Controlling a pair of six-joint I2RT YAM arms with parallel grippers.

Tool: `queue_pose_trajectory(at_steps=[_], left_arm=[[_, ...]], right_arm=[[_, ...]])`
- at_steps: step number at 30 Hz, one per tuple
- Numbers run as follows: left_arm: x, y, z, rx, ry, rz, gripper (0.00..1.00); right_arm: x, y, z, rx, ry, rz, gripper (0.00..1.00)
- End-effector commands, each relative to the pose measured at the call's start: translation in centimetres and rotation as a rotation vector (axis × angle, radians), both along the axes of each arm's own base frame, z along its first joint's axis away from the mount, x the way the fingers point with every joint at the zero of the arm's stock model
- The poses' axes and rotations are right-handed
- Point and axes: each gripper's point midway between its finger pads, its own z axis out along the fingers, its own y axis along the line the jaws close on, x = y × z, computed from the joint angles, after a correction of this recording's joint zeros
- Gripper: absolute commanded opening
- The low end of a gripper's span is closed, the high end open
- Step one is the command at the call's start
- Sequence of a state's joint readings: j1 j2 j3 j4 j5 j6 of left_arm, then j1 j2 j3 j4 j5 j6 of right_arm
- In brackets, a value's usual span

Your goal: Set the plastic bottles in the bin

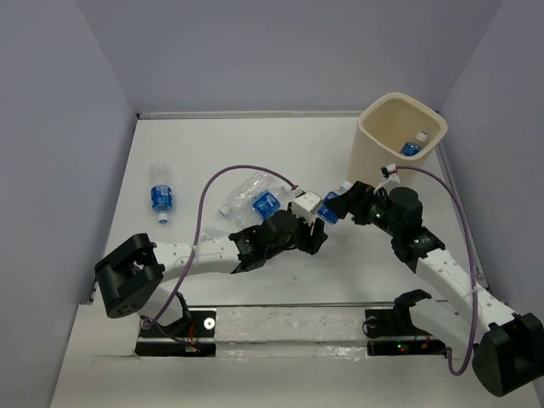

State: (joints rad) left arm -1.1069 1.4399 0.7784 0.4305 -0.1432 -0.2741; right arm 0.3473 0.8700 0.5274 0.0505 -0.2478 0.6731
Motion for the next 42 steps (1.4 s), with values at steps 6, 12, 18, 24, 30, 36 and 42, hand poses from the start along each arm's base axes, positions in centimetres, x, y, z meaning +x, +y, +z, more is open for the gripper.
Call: queue_pose_trajectory(at_steps=[6, 12, 18, 24, 30, 36, 42], left_arm=[[-2.0, -1.7, 5.9, -0.197, -0.070, -0.118, 0.43], [-1.3, -0.3, 6.7, -0.211, -0.061, -0.034, 0.81], [-0.7, 3.1, 7.7, -0.241, -0.007, 0.121, 0.98], [0.0, 9.1, 8.1, -0.270, 0.038, 0.351, 0.99], [-0.7, 15.1, 5.9, -0.195, 0.119, 0.515, 0.99], [-1.3, 20.1, 5.9, -0.257, 0.174, 0.698, 0.99], [-2.2, 23.6, 8.2, -0.323, 0.139, 0.743, 0.99]], right_arm=[[0.1, 2.6, 3.1, 0.098, -0.095, 0.133, 0.85], [1.1, 2.0, 7.4, 0.098, -0.193, 0.085, 0.37], [4.7, -1.4, 16.6, -0.051, -0.401, -0.123, 0.32], [7.8, -8.7, 26.8, -0.211, -0.586, -0.539, 0.30], [11.9, -17.4, 26.9, -0.566, -0.470, -0.966, 0.29], [15.5, -20.7, 22.2, -0.686, -0.360, -1.035, 0.30], [17.3, -20.3, 19.1, -0.714, -0.307, -1.012, 0.44]])
